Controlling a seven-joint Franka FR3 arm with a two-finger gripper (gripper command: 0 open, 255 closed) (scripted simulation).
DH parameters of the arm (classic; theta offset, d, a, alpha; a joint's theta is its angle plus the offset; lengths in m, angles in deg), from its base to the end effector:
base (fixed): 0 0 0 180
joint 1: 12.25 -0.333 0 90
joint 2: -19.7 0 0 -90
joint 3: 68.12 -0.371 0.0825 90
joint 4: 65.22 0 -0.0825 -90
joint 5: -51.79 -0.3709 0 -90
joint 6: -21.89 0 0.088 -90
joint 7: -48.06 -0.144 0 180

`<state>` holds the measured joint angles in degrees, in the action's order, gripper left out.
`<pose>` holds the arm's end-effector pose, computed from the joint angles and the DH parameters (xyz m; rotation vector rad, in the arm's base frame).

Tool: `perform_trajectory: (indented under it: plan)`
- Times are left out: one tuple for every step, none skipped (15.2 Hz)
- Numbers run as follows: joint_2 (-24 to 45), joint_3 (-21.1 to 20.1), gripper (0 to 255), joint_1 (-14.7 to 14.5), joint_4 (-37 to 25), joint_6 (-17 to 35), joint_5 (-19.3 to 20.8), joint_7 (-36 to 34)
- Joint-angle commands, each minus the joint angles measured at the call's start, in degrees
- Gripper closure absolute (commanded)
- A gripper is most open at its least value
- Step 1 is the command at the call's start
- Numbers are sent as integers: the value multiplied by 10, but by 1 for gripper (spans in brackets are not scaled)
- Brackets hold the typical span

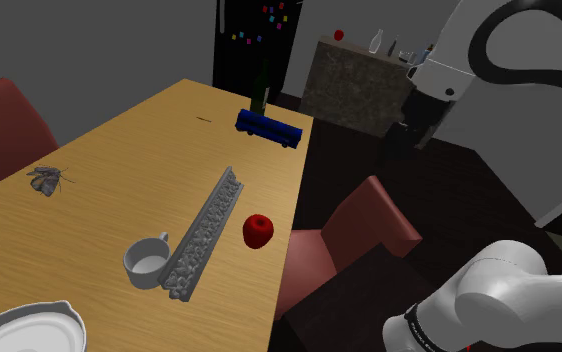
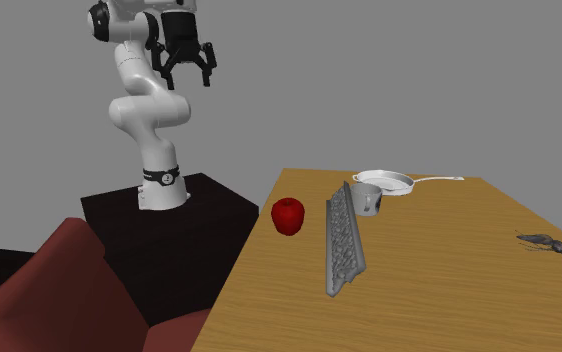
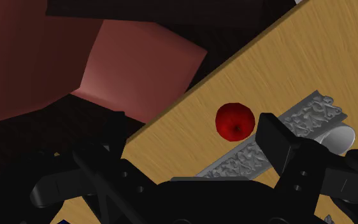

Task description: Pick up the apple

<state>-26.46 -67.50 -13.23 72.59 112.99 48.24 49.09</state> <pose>0.2492 0.0093 0.5768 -3.0715 -0.0401 0.0144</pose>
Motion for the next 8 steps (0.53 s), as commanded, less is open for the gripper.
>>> perform_trajectory:
  plan:
    - [0,0,0,0,0,0,0,0]
    - [10,-8,0,-2,8,17,-6,-9]
    - [20,-16,0,-4,15,34,-11,-19]
    - [31,-24,0,-6,22,51,-17,-28]
    - [43,-32,0,-8,28,68,-22,-37]
    - [56,-40,0,-10,32,86,-27,-46]
    - [70,-48,0,-12,36,103,-32,-55]
    - [85,-55,0,-14,40,121,-37,-64]
